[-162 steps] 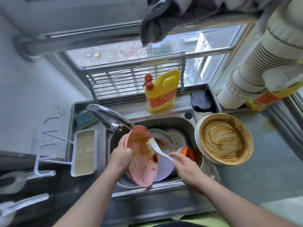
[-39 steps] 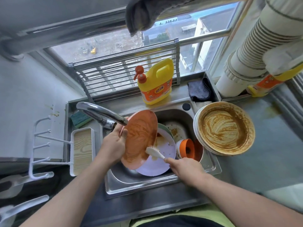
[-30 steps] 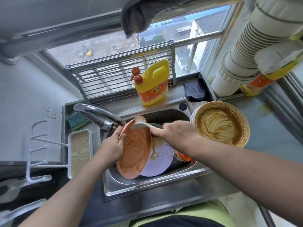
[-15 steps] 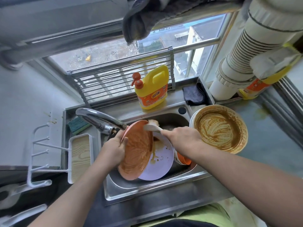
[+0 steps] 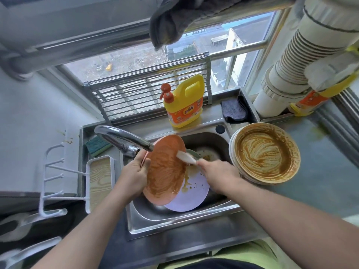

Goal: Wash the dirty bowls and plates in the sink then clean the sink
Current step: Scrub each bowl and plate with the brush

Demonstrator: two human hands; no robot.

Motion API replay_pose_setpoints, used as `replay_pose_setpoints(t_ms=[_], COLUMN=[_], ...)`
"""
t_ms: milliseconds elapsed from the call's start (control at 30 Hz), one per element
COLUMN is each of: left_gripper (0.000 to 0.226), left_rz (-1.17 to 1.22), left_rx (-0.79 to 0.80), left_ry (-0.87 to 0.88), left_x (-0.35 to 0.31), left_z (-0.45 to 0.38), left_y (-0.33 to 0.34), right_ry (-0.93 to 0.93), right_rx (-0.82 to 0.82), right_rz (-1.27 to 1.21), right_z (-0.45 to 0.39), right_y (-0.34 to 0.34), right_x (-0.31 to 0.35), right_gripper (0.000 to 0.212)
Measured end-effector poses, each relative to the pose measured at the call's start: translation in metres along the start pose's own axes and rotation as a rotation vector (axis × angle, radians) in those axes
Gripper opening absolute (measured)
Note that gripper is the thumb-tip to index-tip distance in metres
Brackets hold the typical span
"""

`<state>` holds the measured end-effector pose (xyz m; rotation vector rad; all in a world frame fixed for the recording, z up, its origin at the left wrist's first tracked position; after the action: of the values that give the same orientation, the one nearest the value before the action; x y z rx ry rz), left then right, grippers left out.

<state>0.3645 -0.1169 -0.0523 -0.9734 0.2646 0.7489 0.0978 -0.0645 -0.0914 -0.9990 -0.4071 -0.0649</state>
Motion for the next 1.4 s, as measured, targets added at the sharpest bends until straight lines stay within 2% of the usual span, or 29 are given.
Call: replay_pose_setpoints(t_ms=[100,267,367,433,500,567,633,733,833,900,1000,1033,1133,1233,1333,1400], left_gripper=[0.052,0.048,0.048,0.055,0.062,0.051,0.032,0.033,0.036,0.037,0.03,0.028,0.022,0.028,0.027,0.026], left_rz=[0.081,0.304,0.362,0.406,0.457,0.518,0.605,0.667,0.657,0.687,0.76,0.795,0.828,0.802,0.76,0.741], left_rx=[-0.015,-0.093,-0.08,0.045,0.159,0.213,0.215,0.218,0.242,0.232,0.245,0.253,0.2,0.19,0.234,0.247], left_ry=[0.001,-0.028,-0.019,-0.035,-0.09,-0.124,-0.2,-0.349,-0.386,-0.36,-0.367,-0.383,-0.475,-0.455,-0.41,-0.379], left_x=[0.0,0.02,0.03,0.033,0.038,0.035,0.032,0.042,0.047,0.042,0.033,0.03,0.034,0.044,0.049,0.042], left_z=[0.009,0.02,0.021,0.021,0.023,0.027,0.028,0.02,0.021,0.031,0.041,0.04,0.035,0.03,0.034,0.038], left_y=[0.0,0.002,0.009,0.026,0.047,0.064,0.075,0.087,0.094,0.099,0.112,0.115,0.108,0.102,0.108,0.109], right_ry=[0.005,-0.009,0.114,0.173,0.164,0.1,0.048,0.008,0.037,0.149,0.412,0.437,0.315,0.26,0.387,0.452], right_rx=[0.084,0.069,-0.038,-0.124,-0.206,-0.248,-0.243,-0.174,-0.157,-0.222,-0.287,-0.275,-0.177,-0.165,-0.234,-0.205], right_rz=[-0.15,-0.431,-0.493,-0.501,-0.563,-0.683,-0.84,-0.973,-1.014,-1.108,-1.363,-1.389,-1.358,-1.343,-1.374,-1.394], right_z=[0.023,0.051,0.041,0.03,0.019,0.01,0.012,0.035,0.04,0.023,0.011,0.013,0.032,0.025,-0.001,-0.003], right_y=[0.066,0.111,0.085,0.055,0.029,0.019,0.026,0.054,0.064,0.053,0.042,0.041,0.045,0.039,0.027,0.03], right_x=[0.027,0.06,0.017,-0.009,-0.011,0.011,0.043,0.085,0.089,0.073,0.057,0.063,0.107,0.114,0.077,0.069], right_gripper=[0.044,0.018,0.024,0.025,0.023,0.022,0.016,0.012,0.013,0.016,0.02,0.02,0.018,0.018,0.022,0.024])
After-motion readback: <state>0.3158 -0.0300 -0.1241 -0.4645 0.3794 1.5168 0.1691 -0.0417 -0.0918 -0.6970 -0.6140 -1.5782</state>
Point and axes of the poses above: each hand's wrist, its own z-axis away from the middle knuckle, its own y-axis out of the palm, x = y × z, the point moved 10 cm from there along -z, towards the middle knuckle, and after that the axes turned 15 degrees about -y, right-handed, at the moved point
